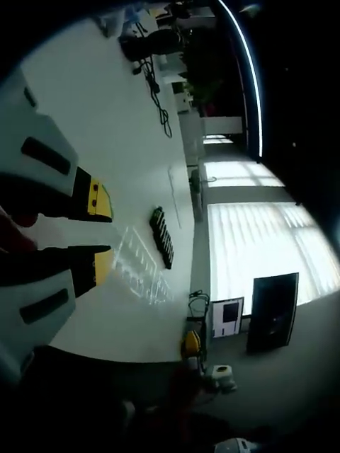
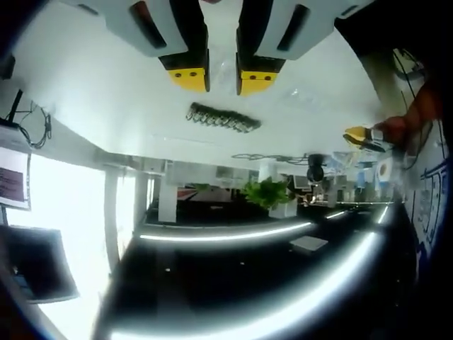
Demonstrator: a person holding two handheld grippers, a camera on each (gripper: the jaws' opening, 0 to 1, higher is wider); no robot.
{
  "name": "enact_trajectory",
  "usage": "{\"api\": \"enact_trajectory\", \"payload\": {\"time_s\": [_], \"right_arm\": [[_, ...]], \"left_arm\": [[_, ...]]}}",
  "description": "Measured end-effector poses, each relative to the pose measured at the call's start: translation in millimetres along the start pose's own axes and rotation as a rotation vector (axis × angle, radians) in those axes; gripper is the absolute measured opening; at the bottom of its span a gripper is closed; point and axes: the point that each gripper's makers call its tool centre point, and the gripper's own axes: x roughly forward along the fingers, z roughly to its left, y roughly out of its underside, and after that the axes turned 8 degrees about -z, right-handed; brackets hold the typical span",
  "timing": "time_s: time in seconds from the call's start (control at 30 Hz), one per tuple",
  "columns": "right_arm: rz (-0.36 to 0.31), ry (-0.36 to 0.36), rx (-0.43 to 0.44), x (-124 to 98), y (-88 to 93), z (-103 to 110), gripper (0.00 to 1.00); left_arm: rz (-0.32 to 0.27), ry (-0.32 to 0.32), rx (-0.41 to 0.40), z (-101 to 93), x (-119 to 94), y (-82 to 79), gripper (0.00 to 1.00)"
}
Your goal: Grip medicine bottles put into box
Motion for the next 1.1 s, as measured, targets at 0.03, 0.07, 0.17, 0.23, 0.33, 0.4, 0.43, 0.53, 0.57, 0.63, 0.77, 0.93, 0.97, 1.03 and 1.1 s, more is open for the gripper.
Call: {"api": "enact_trajectory", "payload": {"time_s": [0.03,0.07,0.17,0.23,0.33,0.4,0.43,0.53,0.57,0.63,0.77,0.93,0.97,1.03,1.1], "right_arm": [[0.004,0.001,-0.001,2.9,-0.7,-1.2,0.10],[0.006,0.003,0.000,6.0,-1.2,-2.6,0.10],[0.018,0.010,0.001,16.9,-0.2,-7.5,0.10],[0.025,0.013,0.008,23.5,0.8,-10.4,0.11],[0.038,0.024,0.018,36.1,1.6,-14.2,0.11],[0.043,0.029,0.019,44.2,0.5,-17.2,0.11],[0.047,0.031,0.018,48.4,0.3,-18.7,0.11],[0.062,0.034,0.010,60.6,0.3,-20.5,0.11],[0.066,0.036,0.009,63.2,0.0,-21.2,0.11],[0.069,0.032,-0.017,72.2,-1.6,-22.9,0.11],[0.081,0.029,-0.024,86.9,-3.6,-27.0,0.11],[0.100,0.023,-0.036,104.1,-1.1,-29.6,0.11],[0.101,0.024,-0.036,105.2,-1.0,-29.8,0.11],[0.105,0.019,-0.036,112.7,-0.2,-30.1,0.11],[0.113,0.021,-0.037,119.2,1.1,-32.2,0.11]], "left_arm": [[0.004,-0.001,0.001,0.7,0.2,1.3,0.08],[0.007,-0.003,0.003,2.0,0.2,2.9,0.08],[0.010,-0.008,-0.006,6.3,0.3,7.3,0.08],[0.005,-0.007,-0.011,7.7,1.3,8.9,0.08],[0.000,-0.013,-0.007,10.2,1.4,6.5,0.08],[-0.005,-0.013,-0.018,11.1,1.9,5.1,0.08],[-0.005,-0.012,-0.018,11.1,2.4,4.5,0.08],[-0.007,-0.008,0.001,12.1,4.8,1.9,0.08],[-0.005,-0.008,0.006,12.4,5.5,1.8,0.08],[0.000,-0.008,0.015,13.4,6.7,1.5,0.08],[-0.007,0.009,0.022,10.6,8.4,-1.9,0.07],[0.005,0.016,0.045,11.1,13.3,-0.8,0.07],[0.005,0.021,0.040,10.6,13.6,0.3,0.07],[0.003,0.031,0.018,9.8,14.3,4.1,0.07],[0.011,0.036,0.013,10.9,15.4,10.8,0.07]]}}
